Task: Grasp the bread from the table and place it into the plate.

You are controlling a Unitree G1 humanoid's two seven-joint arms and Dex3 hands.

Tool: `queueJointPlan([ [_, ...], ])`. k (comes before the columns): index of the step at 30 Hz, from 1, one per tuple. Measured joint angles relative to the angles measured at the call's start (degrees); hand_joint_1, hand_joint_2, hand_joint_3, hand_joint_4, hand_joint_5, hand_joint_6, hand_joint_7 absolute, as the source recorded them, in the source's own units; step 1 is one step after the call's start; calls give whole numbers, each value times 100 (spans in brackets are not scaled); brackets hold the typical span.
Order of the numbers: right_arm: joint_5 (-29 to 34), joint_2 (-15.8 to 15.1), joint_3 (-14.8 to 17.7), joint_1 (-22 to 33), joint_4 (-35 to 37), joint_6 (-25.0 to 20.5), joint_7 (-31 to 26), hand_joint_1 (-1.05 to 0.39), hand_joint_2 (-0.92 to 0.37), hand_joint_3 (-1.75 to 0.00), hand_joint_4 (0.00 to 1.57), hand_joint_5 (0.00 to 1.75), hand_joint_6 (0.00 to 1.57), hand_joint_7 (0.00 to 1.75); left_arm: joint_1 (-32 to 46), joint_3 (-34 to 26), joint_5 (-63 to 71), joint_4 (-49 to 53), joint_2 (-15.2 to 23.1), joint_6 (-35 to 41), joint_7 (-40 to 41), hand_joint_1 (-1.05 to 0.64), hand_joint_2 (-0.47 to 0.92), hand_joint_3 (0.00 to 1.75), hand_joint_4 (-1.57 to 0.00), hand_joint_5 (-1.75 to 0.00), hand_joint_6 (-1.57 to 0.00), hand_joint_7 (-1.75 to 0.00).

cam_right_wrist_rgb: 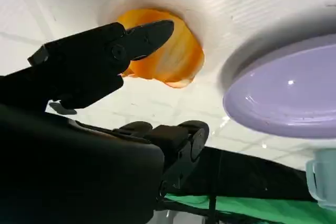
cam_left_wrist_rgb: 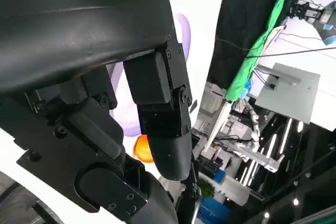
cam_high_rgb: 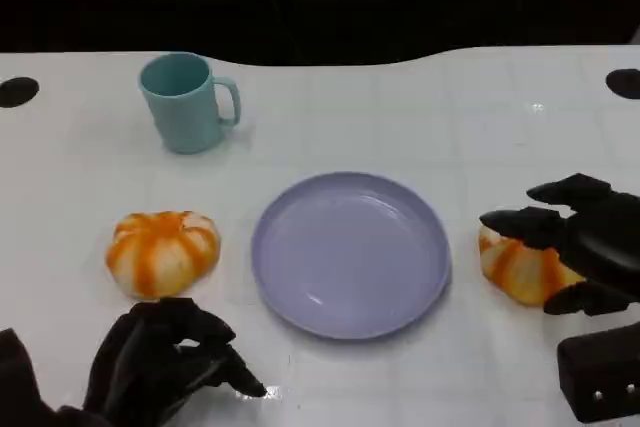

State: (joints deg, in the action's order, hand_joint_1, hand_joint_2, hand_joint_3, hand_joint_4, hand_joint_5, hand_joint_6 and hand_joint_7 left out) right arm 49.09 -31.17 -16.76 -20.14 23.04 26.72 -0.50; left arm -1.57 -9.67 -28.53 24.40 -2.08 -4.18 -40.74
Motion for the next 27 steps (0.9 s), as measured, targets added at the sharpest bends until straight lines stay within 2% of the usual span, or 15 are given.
queueJointPlan([
  [12,399,90,-833,-762,1416,-90,-648,-51,-78,0,19,24,33,1,6,27,3,-27,-4,-1,18,-99,56,0,-157,-49,-157,-22],
  [21,363,275,-1188,-1288,2407,-13,-891,-52,-81,-1,21,20,33,1,14,37,5,-44,-7,-5,25,-101,57,1,-157,-49,-157,-22],
  [24,306,354,-1276,-1458,2717,39,-989,-49,-83,-1,29,21,39,2,16,43,14,-45,-7,-15,44,-102,57,0,-157,-50,-157,-23],
  [27,262,451,-1313,-1559,3024,159,-1243,-40,-87,-2,54,30,54,7,17,43,19,-44,-6,-19,50,-102,56,0,-157,-50,-157,-23],
])
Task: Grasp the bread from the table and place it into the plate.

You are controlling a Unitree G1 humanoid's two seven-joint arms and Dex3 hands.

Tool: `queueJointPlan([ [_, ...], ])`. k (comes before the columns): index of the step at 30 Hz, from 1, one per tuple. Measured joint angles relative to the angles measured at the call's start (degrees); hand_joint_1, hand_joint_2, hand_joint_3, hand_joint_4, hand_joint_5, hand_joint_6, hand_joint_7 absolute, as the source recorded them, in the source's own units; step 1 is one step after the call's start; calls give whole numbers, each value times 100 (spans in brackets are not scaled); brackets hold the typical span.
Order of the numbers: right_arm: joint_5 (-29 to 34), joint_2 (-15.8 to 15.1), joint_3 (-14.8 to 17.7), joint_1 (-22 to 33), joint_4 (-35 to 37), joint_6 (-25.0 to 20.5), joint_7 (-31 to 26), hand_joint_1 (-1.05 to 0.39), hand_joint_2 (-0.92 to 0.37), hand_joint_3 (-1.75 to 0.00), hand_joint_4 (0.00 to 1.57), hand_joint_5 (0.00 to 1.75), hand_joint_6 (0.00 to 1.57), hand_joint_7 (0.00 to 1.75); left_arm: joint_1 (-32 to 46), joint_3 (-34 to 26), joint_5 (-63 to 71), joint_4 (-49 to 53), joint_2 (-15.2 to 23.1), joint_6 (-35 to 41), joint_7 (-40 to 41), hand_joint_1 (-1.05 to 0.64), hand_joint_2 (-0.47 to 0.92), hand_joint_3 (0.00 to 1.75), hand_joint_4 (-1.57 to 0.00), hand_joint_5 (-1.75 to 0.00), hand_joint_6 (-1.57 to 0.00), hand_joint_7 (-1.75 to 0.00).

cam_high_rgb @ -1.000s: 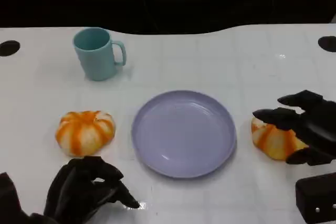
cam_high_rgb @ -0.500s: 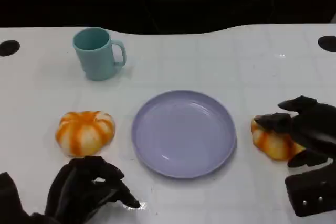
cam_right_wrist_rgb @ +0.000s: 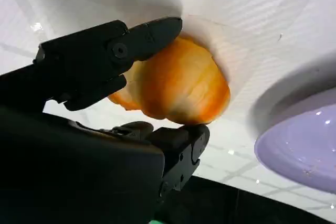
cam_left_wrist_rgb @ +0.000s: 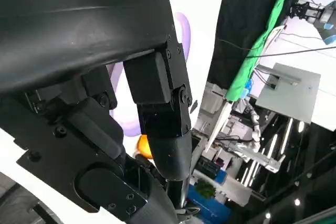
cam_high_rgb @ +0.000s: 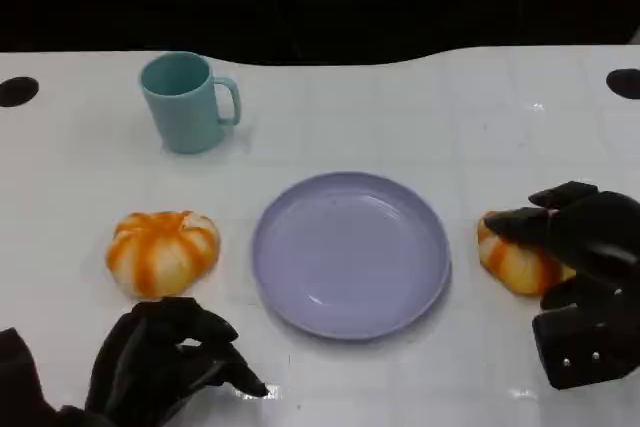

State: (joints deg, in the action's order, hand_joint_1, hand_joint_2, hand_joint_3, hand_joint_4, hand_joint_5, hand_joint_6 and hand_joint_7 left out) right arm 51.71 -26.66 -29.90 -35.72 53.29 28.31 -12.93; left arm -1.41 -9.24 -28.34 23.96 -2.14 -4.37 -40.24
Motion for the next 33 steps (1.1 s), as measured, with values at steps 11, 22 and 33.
queueJointPlan([
  [11,-291,319,-36,-270,725,495,-1047,-16,-75,-54,90,170,102,98,3,0,3,-1,-10,-6,2,-101,56,0,-157,-51,-157,-23],
  [22,-241,320,-167,-319,807,682,-1714,-14,-45,-99,90,175,78,151,5,4,16,-2,-9,-7,3,-103,56,0,-157,-51,-157,-24],
  [33,-391,338,-69,-314,738,937,-2656,2,-25,-127,98,175,87,153,12,4,23,-15,-14,-6,12,-103,56,0,-157,-51,-157,-24],
])
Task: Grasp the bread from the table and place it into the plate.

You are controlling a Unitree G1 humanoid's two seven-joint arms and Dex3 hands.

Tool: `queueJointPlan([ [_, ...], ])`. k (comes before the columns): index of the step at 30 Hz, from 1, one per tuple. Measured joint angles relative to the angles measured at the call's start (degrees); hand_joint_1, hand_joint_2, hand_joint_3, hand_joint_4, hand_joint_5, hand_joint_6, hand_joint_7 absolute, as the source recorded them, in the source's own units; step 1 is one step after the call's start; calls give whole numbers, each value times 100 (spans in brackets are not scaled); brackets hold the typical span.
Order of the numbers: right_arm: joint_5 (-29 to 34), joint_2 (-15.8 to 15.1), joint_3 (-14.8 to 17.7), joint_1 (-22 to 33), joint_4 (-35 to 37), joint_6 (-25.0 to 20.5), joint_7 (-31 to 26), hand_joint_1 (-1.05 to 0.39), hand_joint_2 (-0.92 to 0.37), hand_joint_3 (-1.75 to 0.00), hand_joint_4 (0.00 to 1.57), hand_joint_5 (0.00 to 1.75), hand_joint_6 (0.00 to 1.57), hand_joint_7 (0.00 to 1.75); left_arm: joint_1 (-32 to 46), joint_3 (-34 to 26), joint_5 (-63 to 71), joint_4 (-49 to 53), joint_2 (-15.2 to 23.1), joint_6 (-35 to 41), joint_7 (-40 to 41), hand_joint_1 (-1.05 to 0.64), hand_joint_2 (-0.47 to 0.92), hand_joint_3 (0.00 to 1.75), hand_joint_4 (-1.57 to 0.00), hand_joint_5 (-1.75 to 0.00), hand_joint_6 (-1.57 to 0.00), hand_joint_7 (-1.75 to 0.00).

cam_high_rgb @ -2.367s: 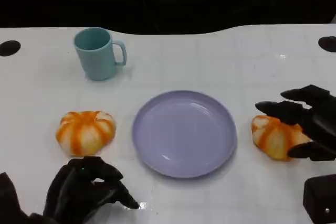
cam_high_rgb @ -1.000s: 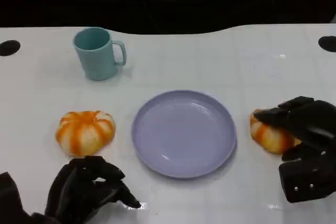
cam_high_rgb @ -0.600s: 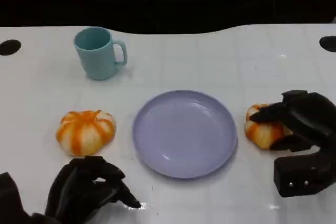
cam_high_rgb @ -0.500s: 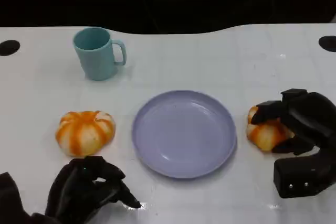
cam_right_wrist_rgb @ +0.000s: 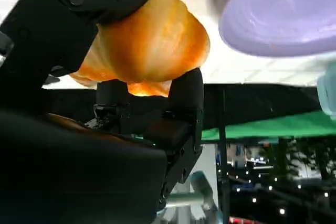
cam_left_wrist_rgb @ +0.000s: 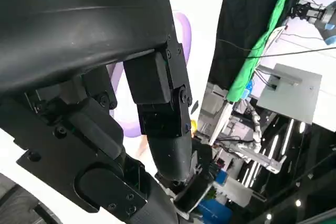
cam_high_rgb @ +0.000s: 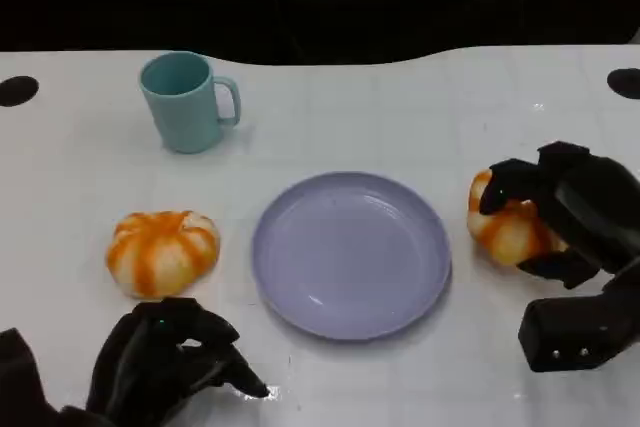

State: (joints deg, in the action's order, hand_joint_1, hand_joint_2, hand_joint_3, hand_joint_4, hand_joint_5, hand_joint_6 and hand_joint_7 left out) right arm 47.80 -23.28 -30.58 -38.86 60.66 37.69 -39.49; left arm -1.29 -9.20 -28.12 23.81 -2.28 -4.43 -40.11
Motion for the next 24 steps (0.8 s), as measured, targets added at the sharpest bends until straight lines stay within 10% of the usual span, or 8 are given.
queueJointPlan([
  [20,-640,599,314,227,-1501,287,1264,9,-14,-137,104,175,100,134,26,5,16,-56,0,-11,-1,-102,56,0,-157,-53,-157,-25],
  [24,-579,841,287,209,-1408,290,1234,8,-15,-135,105,175,87,164,33,6,16,-77,-3,-10,0,-102,56,0,-157,-53,-157,-25],
])
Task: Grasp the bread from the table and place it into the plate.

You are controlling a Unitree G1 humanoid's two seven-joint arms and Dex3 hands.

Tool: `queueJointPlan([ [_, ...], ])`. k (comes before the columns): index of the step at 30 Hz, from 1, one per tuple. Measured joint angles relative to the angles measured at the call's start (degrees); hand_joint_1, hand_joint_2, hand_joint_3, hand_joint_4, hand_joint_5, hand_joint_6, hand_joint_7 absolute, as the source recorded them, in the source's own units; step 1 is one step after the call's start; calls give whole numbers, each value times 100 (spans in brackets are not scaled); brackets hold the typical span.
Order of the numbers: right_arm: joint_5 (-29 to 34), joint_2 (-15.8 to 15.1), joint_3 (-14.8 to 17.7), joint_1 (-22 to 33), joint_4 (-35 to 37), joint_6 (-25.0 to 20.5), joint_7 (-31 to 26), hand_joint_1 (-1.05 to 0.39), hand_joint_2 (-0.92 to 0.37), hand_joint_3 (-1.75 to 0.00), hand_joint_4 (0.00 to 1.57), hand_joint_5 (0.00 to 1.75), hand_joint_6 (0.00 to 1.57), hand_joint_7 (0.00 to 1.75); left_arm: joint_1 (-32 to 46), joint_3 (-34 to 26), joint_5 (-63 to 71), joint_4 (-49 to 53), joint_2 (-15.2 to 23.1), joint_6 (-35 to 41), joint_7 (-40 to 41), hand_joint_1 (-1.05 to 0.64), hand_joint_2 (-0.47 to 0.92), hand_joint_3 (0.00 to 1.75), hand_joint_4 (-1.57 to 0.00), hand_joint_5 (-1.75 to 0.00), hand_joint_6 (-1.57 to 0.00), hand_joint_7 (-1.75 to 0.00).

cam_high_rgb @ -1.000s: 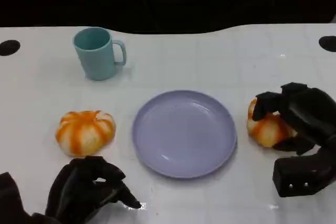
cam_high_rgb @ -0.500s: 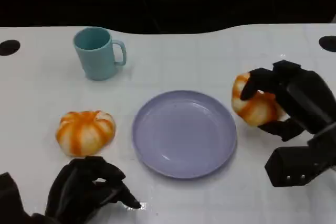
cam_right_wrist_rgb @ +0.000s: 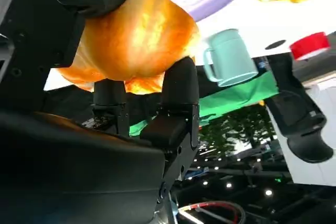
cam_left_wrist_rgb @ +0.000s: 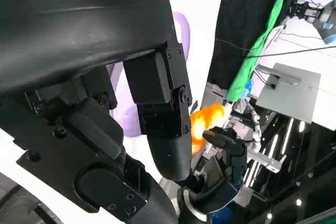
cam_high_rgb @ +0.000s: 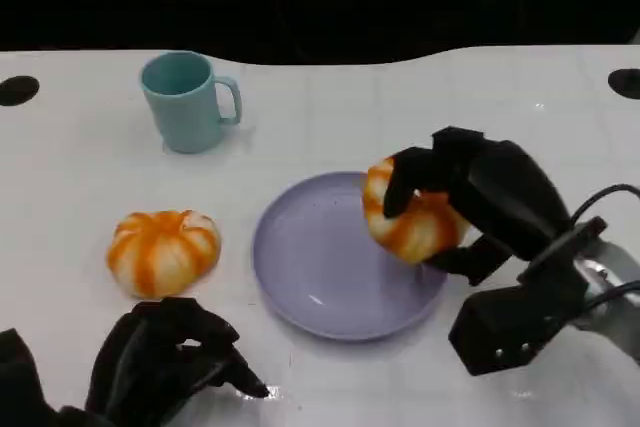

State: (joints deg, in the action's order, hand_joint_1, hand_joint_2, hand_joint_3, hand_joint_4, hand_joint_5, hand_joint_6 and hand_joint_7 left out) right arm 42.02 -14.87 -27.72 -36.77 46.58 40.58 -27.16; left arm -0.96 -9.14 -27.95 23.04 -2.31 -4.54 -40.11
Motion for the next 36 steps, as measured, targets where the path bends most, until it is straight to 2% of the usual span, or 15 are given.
queueJointPlan([
  [5,115,313,-77,-154,320,-8,-73,7,-17,-135,104,175,80,173,4,5,5,-8,-10,-1,1,-103,56,0,-157,-52,-157,-25],
  [15,315,844,-316,-492,1110,-42,-419,5,-19,-135,101,175,78,175,6,7,29,-9,-9,-2,1,-104,56,0,-157,-52,-157,-24],
  [17,306,873,-319,-535,1217,-30,-417,4,-23,-136,98,175,86,154,6,7,52,-9,-10,-2,1,-104,56,0,-157,-53,-157,-25],
  [20,234,894,-311,-556,1338,-22,-295,0,-30,-124,94,159,96,103,6,5,55,-9,-10,-1,1,-104,56,0,-157,-53,-157,-25],
  [22,181,905,-300,-557,1375,-24,-210,-6,-37,-101,87,138,93,75,6,5,62,-9,-10,-2,1,-103,56,0,-157,-52,-157,-25],
  [24,151,908,-291,-557,1379,-26,-151,-11,-41,-86,79,122,87,57,6,6,62,-9,-10,-2,1,-102,56,0,-157,-51,-157,-24],
  [25,120,908,-283,-558,1378,-37,-85,-17,-45,-80,68,105,78,45,6,5,61,-9,-10,-1,1,-101,56,0,-157,-51,-157,-24],
  [26,94,907,-268,-558,1378,-55,12,-22,-52,-68,63,89,73,35,6,4,61,-9,-11,-1,1,-101,56,0,-157,-51,-157,-24],
  [28,73,894,-262,-560,1365,-64,246,-37,-78,-25,51,55,61,12,6,4,61,-9,-12,-1,1,-102,56,0,-157,-52,-157,-24],
  [30,70,851,-265,-560,1321,-64,510,-45,-88,-12,41,41,52,4,6,4,61,-9,-17,-2,1,-103,56,0,-157,-52,-157,-24],
  [32,60,797,-264,-559,1264,-65,773,-55,-91,-12,29,32,42,1,6,5,62,-9,-19,-2,1,-104,56,0,-157,-52,-157,-24],
  [36,26,684,-242,-543,979,-162,1152,-59,-92,-13,19,28,35,0,6,5,62,-12,-23,-2,1,-104,56,0,-157,-52,-157,-24],
])
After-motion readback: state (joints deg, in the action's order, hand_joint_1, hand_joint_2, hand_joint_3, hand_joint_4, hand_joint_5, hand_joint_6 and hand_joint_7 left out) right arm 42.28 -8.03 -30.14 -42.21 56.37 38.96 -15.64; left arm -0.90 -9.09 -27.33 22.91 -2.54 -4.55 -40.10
